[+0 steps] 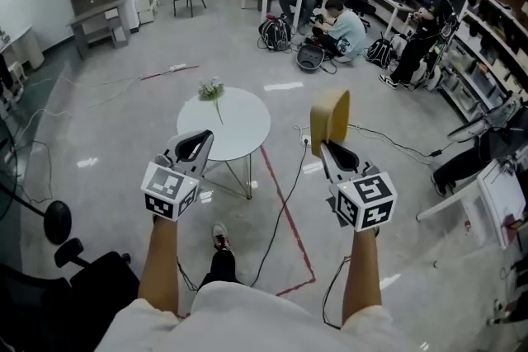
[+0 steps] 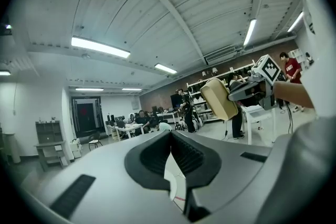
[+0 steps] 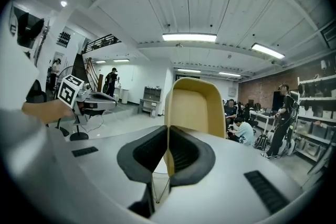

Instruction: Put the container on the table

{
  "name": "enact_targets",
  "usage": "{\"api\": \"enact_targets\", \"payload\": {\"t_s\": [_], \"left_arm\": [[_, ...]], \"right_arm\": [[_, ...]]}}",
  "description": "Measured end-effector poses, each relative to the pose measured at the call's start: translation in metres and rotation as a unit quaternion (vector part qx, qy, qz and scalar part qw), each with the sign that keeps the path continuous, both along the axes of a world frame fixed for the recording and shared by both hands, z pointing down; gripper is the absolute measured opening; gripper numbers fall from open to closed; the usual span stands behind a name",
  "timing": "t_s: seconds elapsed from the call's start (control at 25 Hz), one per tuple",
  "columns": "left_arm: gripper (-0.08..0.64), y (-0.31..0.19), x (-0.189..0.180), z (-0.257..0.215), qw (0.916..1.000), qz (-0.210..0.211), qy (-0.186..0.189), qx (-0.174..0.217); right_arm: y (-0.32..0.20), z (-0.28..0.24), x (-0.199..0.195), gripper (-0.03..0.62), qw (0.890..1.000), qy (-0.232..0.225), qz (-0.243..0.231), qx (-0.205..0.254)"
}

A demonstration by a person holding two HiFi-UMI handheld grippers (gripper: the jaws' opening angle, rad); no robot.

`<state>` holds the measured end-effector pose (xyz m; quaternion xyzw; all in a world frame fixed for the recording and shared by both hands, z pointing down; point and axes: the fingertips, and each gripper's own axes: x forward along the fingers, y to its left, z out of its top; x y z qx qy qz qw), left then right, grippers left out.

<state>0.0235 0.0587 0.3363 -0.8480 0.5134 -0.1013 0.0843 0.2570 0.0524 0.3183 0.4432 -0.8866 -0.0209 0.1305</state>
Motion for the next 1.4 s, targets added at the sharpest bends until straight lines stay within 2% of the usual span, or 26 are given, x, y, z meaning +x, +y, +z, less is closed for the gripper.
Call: {"api": "enact_targets", "payload": {"t_s": [0.16,0.44,0.64,0.8,0.96,1.2,1.4], "left_arm": [[0.018,-0.078,-0.025,0.006,0.9998,0.015,-0.011,-0.008],[0.018,-0.208,-0.089,0.010,0.9987,0.041,-0.011,-0.027],[0.018,-0.281,-0.129,0.026,0.9974,0.052,-0.001,-0.049],[0.018,-0.322,-0.158,0.049,0.9960,0.056,0.005,-0.070],[0.018,-0.353,-0.176,0.077,0.9937,0.053,0.010,-0.098],[0.018,-0.391,-0.204,0.135,0.9902,0.028,0.018,-0.135],[0.018,-0.414,-0.220,0.175,0.9860,-0.012,0.021,-0.165]], "right_arm": [[-0.067,0.010,-0.027,0.021,1.000,-0.005,0.003,-0.020],[-0.187,0.019,-0.106,0.021,0.999,0.002,-0.005,-0.047],[-0.254,0.044,-0.167,0.021,0.994,0.011,-0.045,-0.097],[-0.298,0.066,-0.202,0.021,0.991,0.024,-0.055,-0.120],[-0.344,0.094,-0.218,0.023,0.988,0.052,-0.046,-0.137],[-0.410,0.167,-0.246,0.025,0.978,0.118,-0.054,-0.165],[-0.461,0.234,-0.271,0.025,0.964,0.183,-0.088,-0.174]]}}
